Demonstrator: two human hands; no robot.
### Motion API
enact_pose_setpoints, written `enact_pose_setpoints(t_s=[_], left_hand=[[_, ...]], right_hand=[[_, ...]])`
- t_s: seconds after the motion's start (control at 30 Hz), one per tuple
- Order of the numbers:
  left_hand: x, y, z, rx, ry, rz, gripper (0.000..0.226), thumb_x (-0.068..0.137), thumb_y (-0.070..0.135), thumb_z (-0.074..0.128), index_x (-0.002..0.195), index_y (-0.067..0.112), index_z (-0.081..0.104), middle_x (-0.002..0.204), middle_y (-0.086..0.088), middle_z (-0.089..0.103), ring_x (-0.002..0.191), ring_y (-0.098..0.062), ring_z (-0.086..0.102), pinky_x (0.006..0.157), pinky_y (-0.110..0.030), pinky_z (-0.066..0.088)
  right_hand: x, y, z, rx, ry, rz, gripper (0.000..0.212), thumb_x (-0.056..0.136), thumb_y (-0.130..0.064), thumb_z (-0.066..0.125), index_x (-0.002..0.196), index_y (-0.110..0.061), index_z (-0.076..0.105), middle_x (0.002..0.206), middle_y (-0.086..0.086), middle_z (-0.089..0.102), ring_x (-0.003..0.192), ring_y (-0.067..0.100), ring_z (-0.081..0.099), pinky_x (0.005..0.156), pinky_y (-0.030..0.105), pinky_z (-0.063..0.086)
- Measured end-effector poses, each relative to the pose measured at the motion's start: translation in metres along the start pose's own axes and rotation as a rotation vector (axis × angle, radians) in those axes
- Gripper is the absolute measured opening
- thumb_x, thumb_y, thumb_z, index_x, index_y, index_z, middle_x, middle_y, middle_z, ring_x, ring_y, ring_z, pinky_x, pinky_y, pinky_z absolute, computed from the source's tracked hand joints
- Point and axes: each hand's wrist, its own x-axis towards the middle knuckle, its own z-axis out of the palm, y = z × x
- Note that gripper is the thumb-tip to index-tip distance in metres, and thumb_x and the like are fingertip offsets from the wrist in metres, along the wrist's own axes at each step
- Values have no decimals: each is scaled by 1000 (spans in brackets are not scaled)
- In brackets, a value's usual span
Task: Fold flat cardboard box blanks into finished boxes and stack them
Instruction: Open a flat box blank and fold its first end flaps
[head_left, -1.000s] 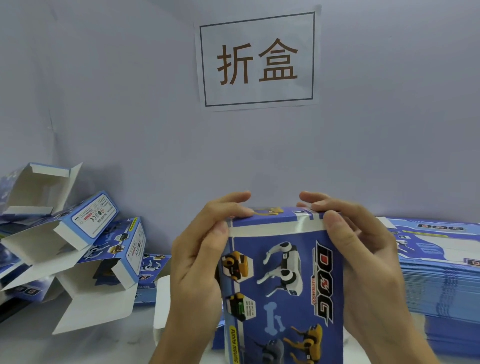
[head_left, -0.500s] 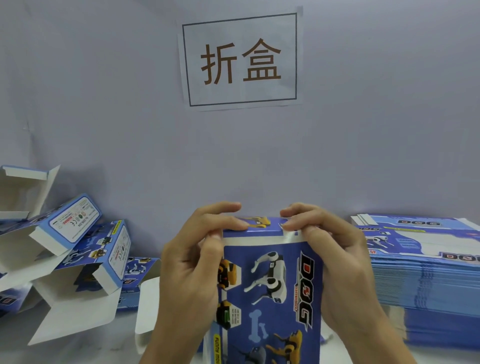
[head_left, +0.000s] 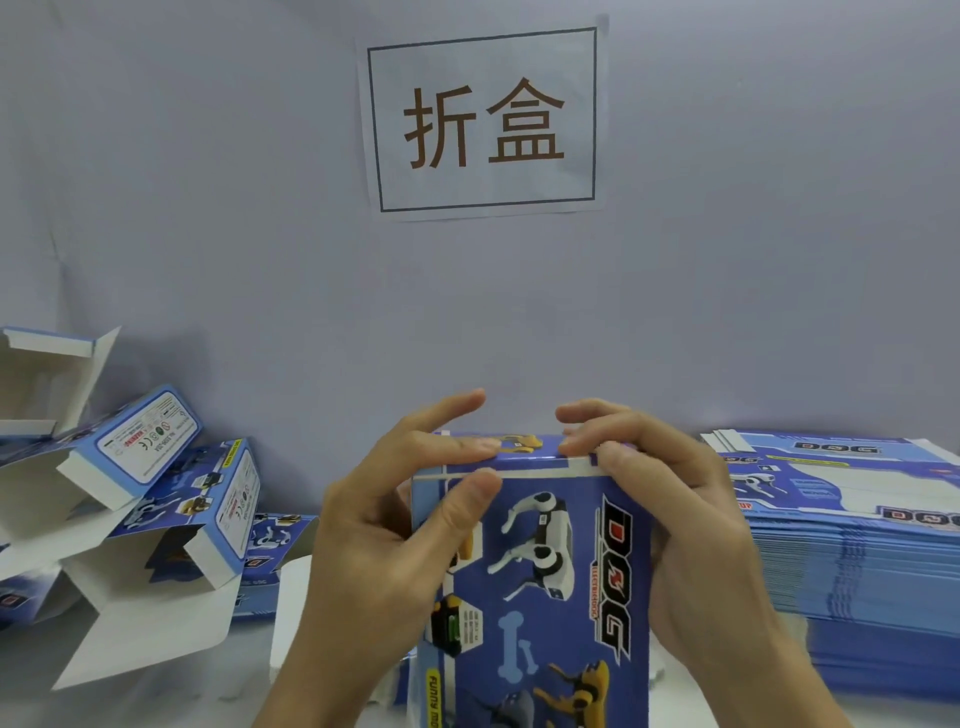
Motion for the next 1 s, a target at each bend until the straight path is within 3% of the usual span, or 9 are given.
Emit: enact_pose_setpoints(t_s=[0.17, 0.33, 0.4, 0.53, 0.67, 0.77, 0.87, 0.93, 1.0], left_hand=[[1, -6, -2, 49, 21, 10, 17, 85, 12, 64, 93, 21, 77, 128, 9, 68, 93, -20, 69, 56, -15, 53], [1, -8, -4, 59, 10, 4, 6, 90, 27, 73, 89, 24, 78, 124, 6, 70, 92, -29, 64, 61, -20, 55], [1, -8, -4, 115, 14, 15, 9, 83, 35, 73, 85, 27, 77, 118, 9, 73, 112, -23, 64, 76, -26, 57], [1, -7, -3, 111, 2, 1, 13, 79, 34, 81, 90, 29, 77, 125, 13, 68, 113, -24, 64, 74, -24, 57], [3, -6, -10, 275, -15, 52, 30, 72, 46, 80, 101, 42, 73, 129, 21, 63, 122, 0, 58, 86, -16, 54], [7, -14, -18, 263, 311, 78, 24, 77, 52, 79, 95, 38, 72, 113, 5, 70, 96, -6, 70, 67, -21, 60], [10, -23, -32, 119, 805, 8, 29, 72, 70, 72, 91, 50, 63, 119, -12, 66, 96, -22, 72, 64, -31, 60], [11, -28, -40, -44, 1025, -83, 36, 71, 72, 71, 94, 48, 56, 124, -7, 66, 102, -23, 72, 63, -30, 61], [11, -34, -43, -148, 1150, -191, 35, 78, 64, 71, 98, 44, 51, 121, 3, 67, 96, -15, 74, 66, -36, 62]], right_hand=[[-1, 5, -1, -98, -14, -61, 16, 70, -36, 77, 81, -24, 80, 120, -3, 69, 107, 26, 70, 71, 37, 61], [0, 8, -3, -92, -12, -45, 37, 60, -58, 87, 77, -25, 81, 114, 2, 73, 103, 28, 71, 73, 38, 61], [0, 8, -4, -89, -15, -37, 43, 58, -61, 87, 76, -22, 81, 113, 4, 73, 103, 28, 71, 72, 36, 61], [-1, 11, -5, -110, 2, -55, 32, 64, -52, 86, 80, -25, 82, 117, 1, 72, 107, 26, 70, 72, 35, 61], [0, 10, 1, -171, -6, -60, 34, 77, -40, 77, 111, -44, 72, 127, -11, 68, 113, 17, 69, 79, 30, 61], [3, 9, 1, -324, 153, -163, 39, 80, -49, 67, 119, -46, 63, 124, -18, 65, 119, 3, 59, 94, 27, 48], [6, 0, -4, -495, 353, -181, 6, 87, -27, 66, 92, -30, 68, 76, -15, 66, 71, 0, 59, 66, 16, 45], [7, -6, -9, -670, 259, 39, 25, 96, -28, 60, 74, -20, 71, 56, -9, 62, 50, 4, 51, 53, 20, 43], [6, -11, -7, -768, -23, 453, 53, 95, -56, 49, 73, -14, 73, 58, -2, 69, 48, 9, 57, 52, 25, 45]])
